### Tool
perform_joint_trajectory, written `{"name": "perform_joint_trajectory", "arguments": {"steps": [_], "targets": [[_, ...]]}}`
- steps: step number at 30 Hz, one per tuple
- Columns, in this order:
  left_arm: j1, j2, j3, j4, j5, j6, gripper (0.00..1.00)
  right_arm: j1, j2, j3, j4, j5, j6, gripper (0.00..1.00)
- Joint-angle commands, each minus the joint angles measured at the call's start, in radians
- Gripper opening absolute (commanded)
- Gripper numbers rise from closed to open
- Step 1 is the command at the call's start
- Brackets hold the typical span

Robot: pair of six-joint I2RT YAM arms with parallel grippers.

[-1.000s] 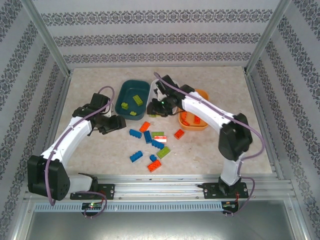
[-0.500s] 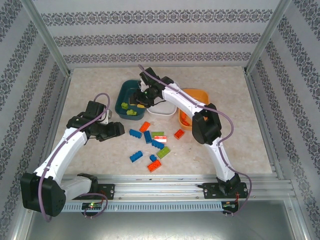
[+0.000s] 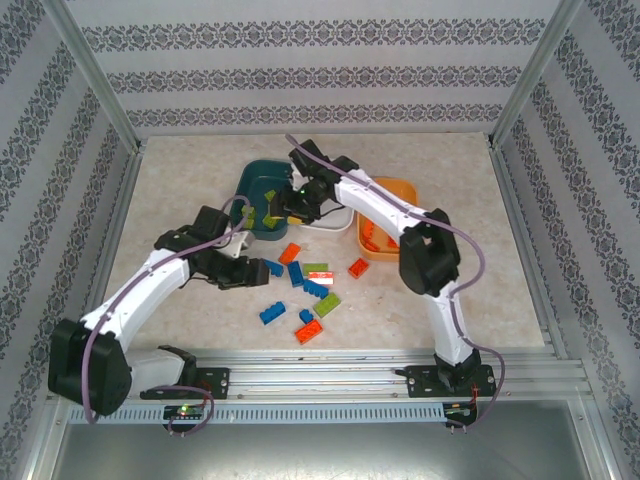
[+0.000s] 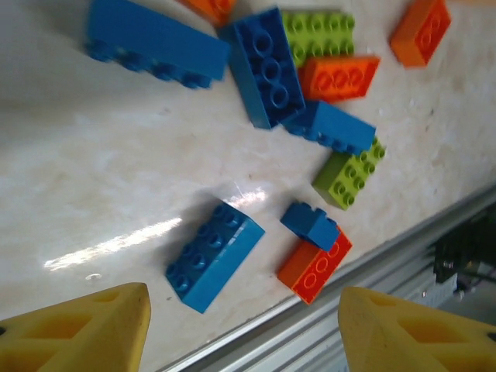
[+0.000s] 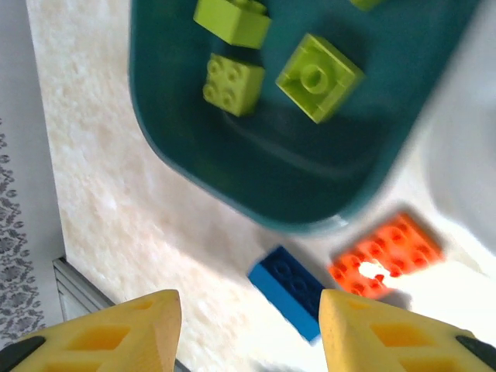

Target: Sort the legos into containers by color

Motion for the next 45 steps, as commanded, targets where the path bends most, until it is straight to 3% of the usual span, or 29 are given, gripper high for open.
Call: {"name": "perform_joint_trajectory", "arguments": {"steps": [1, 6, 10, 18, 26, 33, 39, 45], "targets": [[-0.078, 0.077, 0.038, 0.005, 0.003, 0.053, 0.65, -0.051, -0.191, -0.168, 0.011, 0.055, -0.031, 0.51], [-0.166, 0.126, 0.02, 0.016, -0.068, 0.041, 0.65, -0.121, -0.39, -0.444, 0.046, 0.088, -0.029, 0.51], [-0.207, 0.165, 0.007, 0.027, -0.121, 0.044, 0.65, -0.147, -0.485, -0.568, 0.051, 0.104, -0.034, 0.51], [-0.283, 0.263, 0.006, 0.017, -0.242, 0.086, 0.64, -0.157, -0.535, -0.625, 0.062, 0.112, -0.027, 0.51], [-0.294, 0.318, -0.008, 0.048, -0.274, 0.072, 0.56, -0.153, -0.553, -0.635, 0.06, 0.113, -0.029, 0.51], [-0.296, 0.368, -0.012, 0.058, -0.302, 0.051, 0.42, -0.156, -0.578, -0.645, 0.059, 0.125, -0.028, 0.51], [-0.294, 0.359, -0.007, 0.06, -0.295, 0.011, 0.18, -0.156, -0.596, -0.661, 0.056, 0.132, -0.031, 0.51], [-0.284, 0.317, 0.037, 0.019, -0.28, -0.034, 0.18, -0.159, -0.615, -0.681, 0.042, 0.147, -0.05, 0.52]]}}
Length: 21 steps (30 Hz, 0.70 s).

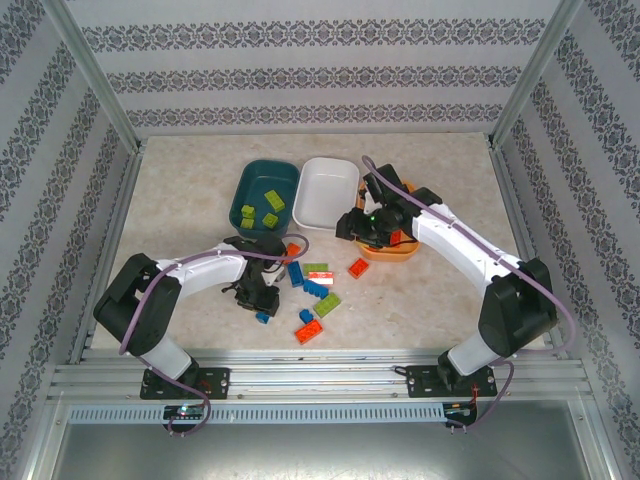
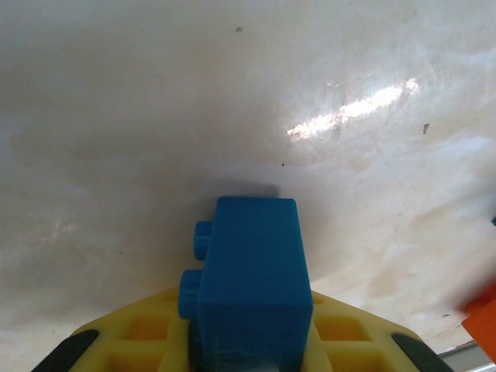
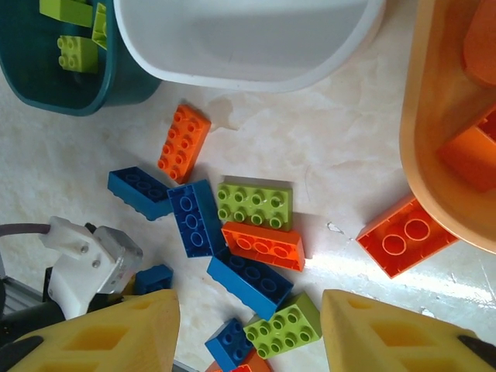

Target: Sort the legos into containers by color

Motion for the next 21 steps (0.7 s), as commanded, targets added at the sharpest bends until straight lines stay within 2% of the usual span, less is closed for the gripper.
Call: {"name": "perform_joint_trajectory", "arguments": {"steps": [1, 6, 10, 13, 16, 21], "targets": [[0.01, -0.05, 0.046, -0.023, 0.032, -0.046, 0.18, -0.007, -0.038, -0.014, -0.033, 0.046, -0.029, 0.52], [0.112, -0.141, 0.096, -0.002, 0.157, -0.11, 0.18, -0.039, -0.086, -0.02, -0.093, 0.13, -0.046, 0.52], [0.181, -0.159, 0.185, 0.065, 0.291, -0.171, 0.18, -0.074, -0.163, -0.094, -0.071, 0.164, -0.021, 0.53], [0.213, -0.107, 0.276, 0.157, 0.381, -0.238, 0.19, -0.089, -0.214, -0.171, -0.021, 0.168, 0.013, 0.53], [0.227, -0.01, 0.391, 0.235, 0.426, -0.292, 0.19, -0.111, -0.24, -0.252, 0.093, 0.173, 0.021, 0.53], [0.235, 0.214, 0.639, 0.231, 0.442, -0.285, 0.18, -0.185, -0.153, -0.293, 0.33, 0.096, -0.012, 0.53]]}}
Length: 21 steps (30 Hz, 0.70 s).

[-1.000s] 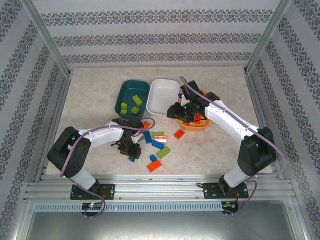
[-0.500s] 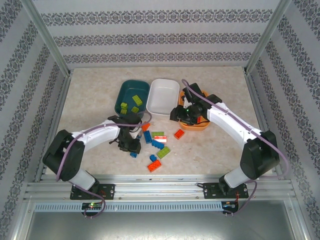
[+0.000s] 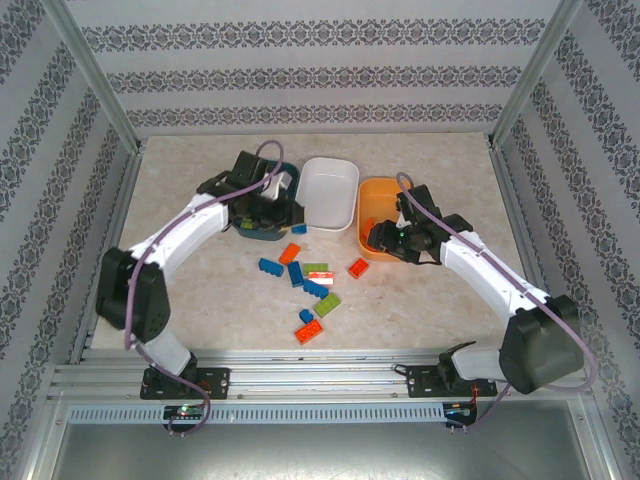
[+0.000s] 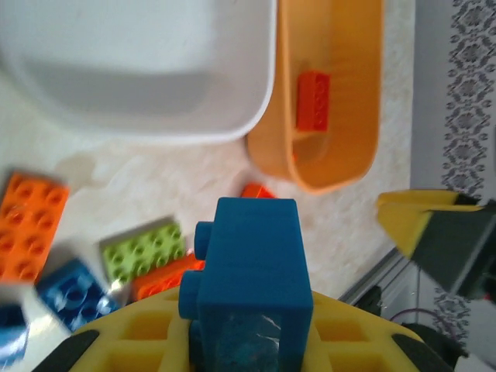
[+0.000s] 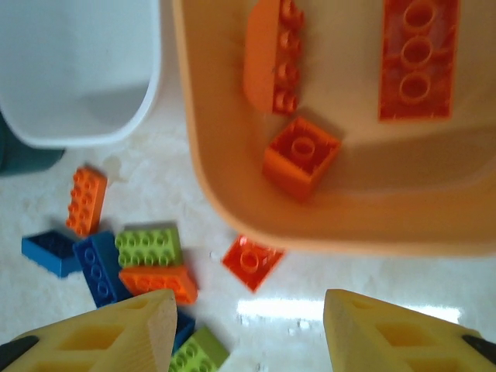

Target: Sort the legos into containers by color

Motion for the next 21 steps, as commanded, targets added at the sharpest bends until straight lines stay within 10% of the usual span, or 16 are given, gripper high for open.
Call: {"name": "perform_joint_trajectory", "arguments": {"steps": [1, 13, 21], "targets": [[0.012, 0.148, 0.161, 0.017, 0.051, -0.022, 0.18, -0.037, 0.075, 0.0, 0.199, -0.039, -0.026, 0.53], [0.002, 0.519, 0.605, -0.178, -0.035, 0.031, 0.18, 0.111, -0.263, -0.191, 0.156, 0.207, 0.069, 0.53], [-0.027, 0.62, 0.72, -0.241, -0.07, 0.046, 0.2, 0.063, -0.239, -0.112, 0.025, 0.08, -0.02, 0.54]]}}
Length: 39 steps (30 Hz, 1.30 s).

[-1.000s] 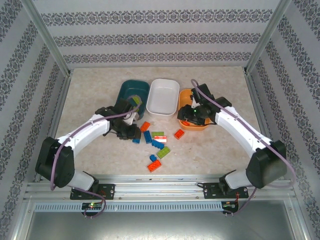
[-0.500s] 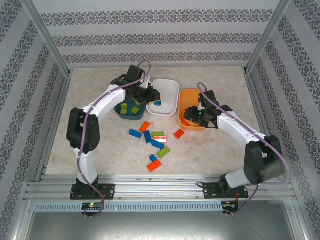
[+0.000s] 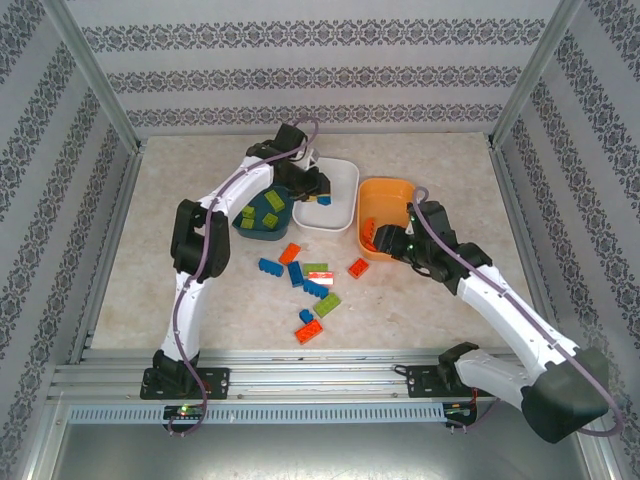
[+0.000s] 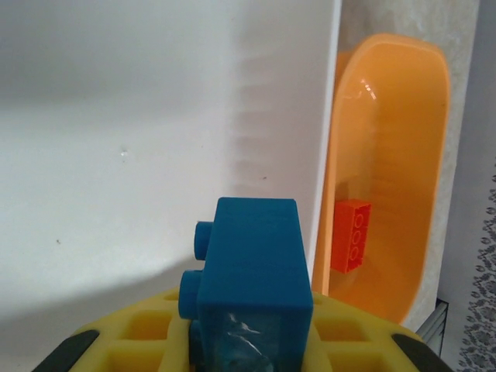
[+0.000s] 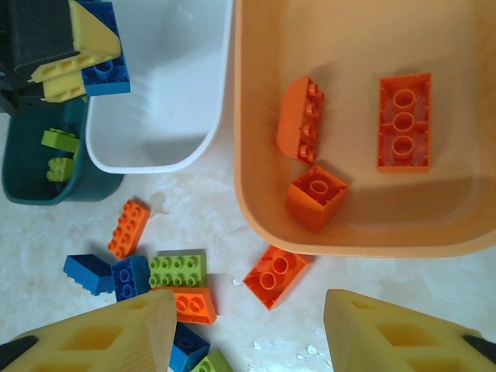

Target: Sort the legos into containers by color

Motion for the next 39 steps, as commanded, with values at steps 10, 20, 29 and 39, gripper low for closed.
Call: {"name": "perform_joint_trajectory", "arguments": {"steps": [10, 20, 29, 39], "targets": [[-0.024, 0.005, 0.058, -0.099, -0.013, 0.038, 0.48, 0.063, 0.22, 0.216, -0.214, -0.179, -0.097, 0.55], [0.001, -0.337, -0.271, -0.03, -0.095, 0.066, 0.55, 0.326, 0.497, 0.436, -0.369, -0.208, -0.347, 0.61], [0.116, -0.728, -0.704, -0.054, -0.205, 0.138, 0.57, 0.438, 0.671, 0.535, -0.417, -0.112, -0.515, 0.61], [0.196, -0.907, -0.924, -0.068, -0.204, 0.145, 0.57, 0.506, 0.826, 0.628, -0.45, -0.048, -0.557, 0.59]]}}
